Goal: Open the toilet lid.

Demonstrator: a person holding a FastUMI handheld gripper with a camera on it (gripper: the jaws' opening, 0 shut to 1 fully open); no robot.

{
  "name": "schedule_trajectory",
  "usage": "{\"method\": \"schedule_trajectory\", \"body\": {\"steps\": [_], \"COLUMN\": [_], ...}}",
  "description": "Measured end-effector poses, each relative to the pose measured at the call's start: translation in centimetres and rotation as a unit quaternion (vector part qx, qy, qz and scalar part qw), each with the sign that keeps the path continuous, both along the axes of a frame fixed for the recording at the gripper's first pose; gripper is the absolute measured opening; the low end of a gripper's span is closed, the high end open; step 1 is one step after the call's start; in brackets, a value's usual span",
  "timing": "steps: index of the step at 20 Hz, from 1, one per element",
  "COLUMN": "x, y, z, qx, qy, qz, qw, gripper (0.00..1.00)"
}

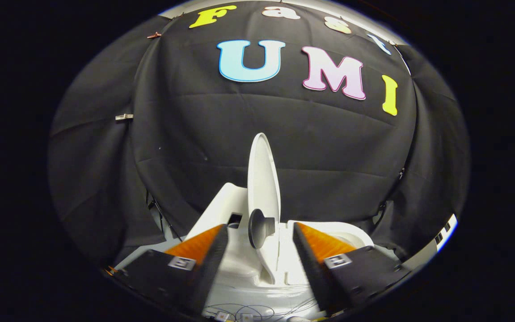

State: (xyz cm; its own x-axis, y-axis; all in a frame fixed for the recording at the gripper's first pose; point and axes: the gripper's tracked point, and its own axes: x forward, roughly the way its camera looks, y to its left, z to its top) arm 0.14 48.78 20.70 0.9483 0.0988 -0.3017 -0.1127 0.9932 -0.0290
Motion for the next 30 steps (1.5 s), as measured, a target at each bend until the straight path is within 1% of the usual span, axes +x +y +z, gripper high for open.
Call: {"method": "schedule_trajectory", "body": {"steps": [1,3,5,10,14,17,20,23,24,25,26,28,30], "x": [-0.7,-0.9,-1.3,-2.1,-2.8,-3.0,-2.4,-1.8,-1.6,-1.2,-0.9,-0.4,-0.1], "y": [0.0,-0.2,0.0,-1.5,-4.5,-8.2,-12.7,-16.7,-18.3,-20.3,-22.5,-25.5,-28.8], "z": [-0.7,-0.5,-0.8,0.3,2.3,2.9,2.8,2.5,2.2,1.7,1.0,0.5,-1.2], "qx": [-0.003,-0.005,-0.002,0.01,0.054,0.088,0.104,0.116,0.11,0.095,0.08,0.072,0.069], "qy": [0.002,-0.003,0.006,0.012,-0.004,-0.005,-0.001,-0.008,-0.017,-0.026,-0.044,-0.073,-0.085], "qz": [0.001,0.006,0.018,0.041,0.059,0.056,0.043,0.046,0.049,0.039,0.038,0.038,0.027], "qw": [1.0,1.0,1.0,0.999,0.997,0.995,0.994,0.992,0.993,0.994,0.995,0.994,0.994], "gripper": [0.99,0.99,0.99,0.99,0.99,0.99,0.99,0.99,0.99,0.99,0.99,0.99,0.99]}}
